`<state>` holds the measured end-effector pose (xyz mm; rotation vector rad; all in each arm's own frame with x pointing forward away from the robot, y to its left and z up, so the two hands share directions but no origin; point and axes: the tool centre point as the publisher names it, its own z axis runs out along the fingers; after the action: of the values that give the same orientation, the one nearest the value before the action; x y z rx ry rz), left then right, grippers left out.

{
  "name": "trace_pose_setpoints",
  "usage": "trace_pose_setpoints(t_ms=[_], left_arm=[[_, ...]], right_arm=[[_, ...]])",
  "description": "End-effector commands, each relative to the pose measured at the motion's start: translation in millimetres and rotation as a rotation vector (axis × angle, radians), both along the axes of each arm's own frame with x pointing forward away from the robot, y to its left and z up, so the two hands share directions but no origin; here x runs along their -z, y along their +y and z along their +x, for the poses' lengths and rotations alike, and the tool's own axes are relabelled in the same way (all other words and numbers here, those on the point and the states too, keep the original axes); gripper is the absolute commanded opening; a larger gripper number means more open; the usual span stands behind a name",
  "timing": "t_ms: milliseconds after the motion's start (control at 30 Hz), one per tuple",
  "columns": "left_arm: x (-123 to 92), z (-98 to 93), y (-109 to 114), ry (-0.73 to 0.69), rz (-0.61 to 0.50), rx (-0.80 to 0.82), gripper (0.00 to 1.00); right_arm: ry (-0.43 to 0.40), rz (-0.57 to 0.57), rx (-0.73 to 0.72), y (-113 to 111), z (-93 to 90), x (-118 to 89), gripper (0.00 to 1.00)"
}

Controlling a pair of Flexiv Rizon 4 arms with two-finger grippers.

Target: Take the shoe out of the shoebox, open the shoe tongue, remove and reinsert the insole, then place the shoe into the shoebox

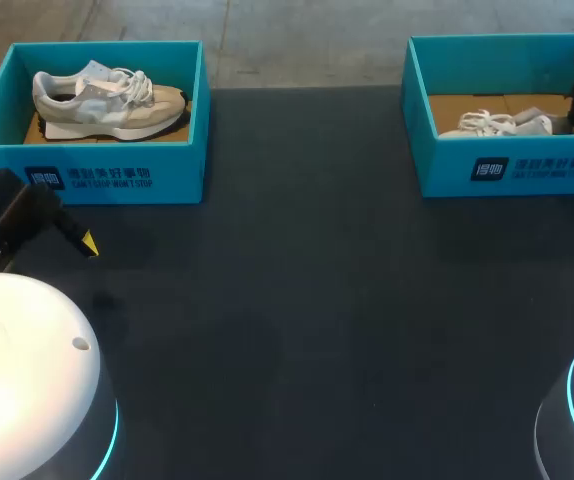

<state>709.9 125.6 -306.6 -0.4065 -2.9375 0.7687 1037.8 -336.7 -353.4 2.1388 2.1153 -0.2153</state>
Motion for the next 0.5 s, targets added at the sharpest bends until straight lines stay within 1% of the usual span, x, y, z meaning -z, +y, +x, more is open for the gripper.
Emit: trace_pose_setpoints(t_ms=[33,300,400,433,500], left_arm=[[-0.3,-0.9,0.2,-0.001,0.002,0.0,1.0],[-0.3,-0.9,0.2,-0.001,0.002,0.0,1.0],[-0.3,-0.9,0.2,-0.001,0.002,0.0,1.0],[-0.3,-0.9,0.2,-0.001,0.002,0.0,1.0],[-0.3,-0.9,0.2,-0.001,0.002,0.0,1.0]], right_arm=[[0.005,0.002,0.001,2.7,-1.5,0.5,0.74],[0.005,0.008,0.007,5.8,-3.8,-2.7,0.83],[0.005,0.011,0.009,7.2,-4.5,-3.3,0.93],[0.005,0.012,0.009,7.8,-4.6,-3.6,1.0],[0.005,0.012,0.009,9.4,-4.8,-5.1,1.0]])
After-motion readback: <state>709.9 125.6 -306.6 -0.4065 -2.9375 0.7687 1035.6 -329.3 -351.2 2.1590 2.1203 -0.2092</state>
